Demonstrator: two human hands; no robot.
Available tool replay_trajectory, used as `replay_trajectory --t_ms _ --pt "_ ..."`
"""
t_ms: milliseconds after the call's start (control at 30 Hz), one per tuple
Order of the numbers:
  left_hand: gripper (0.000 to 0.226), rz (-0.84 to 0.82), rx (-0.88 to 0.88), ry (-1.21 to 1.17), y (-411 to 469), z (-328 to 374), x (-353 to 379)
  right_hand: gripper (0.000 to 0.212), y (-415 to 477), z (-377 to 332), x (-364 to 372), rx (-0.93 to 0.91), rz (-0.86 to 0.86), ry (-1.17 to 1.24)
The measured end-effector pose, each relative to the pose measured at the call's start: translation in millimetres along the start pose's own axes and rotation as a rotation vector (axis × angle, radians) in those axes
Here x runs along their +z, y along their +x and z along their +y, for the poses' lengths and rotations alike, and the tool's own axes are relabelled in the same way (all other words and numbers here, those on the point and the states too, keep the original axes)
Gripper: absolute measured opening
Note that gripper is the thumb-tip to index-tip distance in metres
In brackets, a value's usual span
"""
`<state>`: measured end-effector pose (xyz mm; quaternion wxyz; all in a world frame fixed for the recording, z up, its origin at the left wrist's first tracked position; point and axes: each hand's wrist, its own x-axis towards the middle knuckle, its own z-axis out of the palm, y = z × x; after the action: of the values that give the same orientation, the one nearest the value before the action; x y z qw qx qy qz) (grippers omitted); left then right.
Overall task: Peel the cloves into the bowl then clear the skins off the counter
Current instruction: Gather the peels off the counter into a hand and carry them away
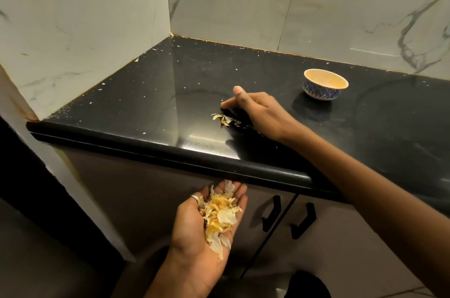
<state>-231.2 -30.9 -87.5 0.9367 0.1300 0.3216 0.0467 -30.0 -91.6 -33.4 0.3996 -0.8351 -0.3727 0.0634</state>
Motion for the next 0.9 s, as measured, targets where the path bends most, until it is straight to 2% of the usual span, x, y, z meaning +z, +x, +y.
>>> replay_trajectory --t_ms 167,267,400,500,633,900 --pt "0.041 -0.012 -0.032 0.010 1 -3 5 0.056 -12 -32 25 -0.017 -0.160 0.248" --pt "0.041 -0.028 -0.043 0.035 2 -1 5 0.055 -9 -36 16 -0.057 -0.166 0.382" --pt "0.042 -0.022 -0.047 0.048 3 0 3 0.055 3 -27 5 -0.076 -0.118 0.142" --pt "0.041 -0.029 -0.040 0.051 5 2 2 0.053 9 -25 9 -0.079 -0.160 0.006" --pt "0.040 -0.045 -0.035 0.060 7 4 3 0.048 6 -32 22 -0.116 -0.211 0.007" --pt "0.037 -0.076 -0.048 0.059 5 10 3 0.052 -26 -39 27 -0.165 -0.333 0.199"
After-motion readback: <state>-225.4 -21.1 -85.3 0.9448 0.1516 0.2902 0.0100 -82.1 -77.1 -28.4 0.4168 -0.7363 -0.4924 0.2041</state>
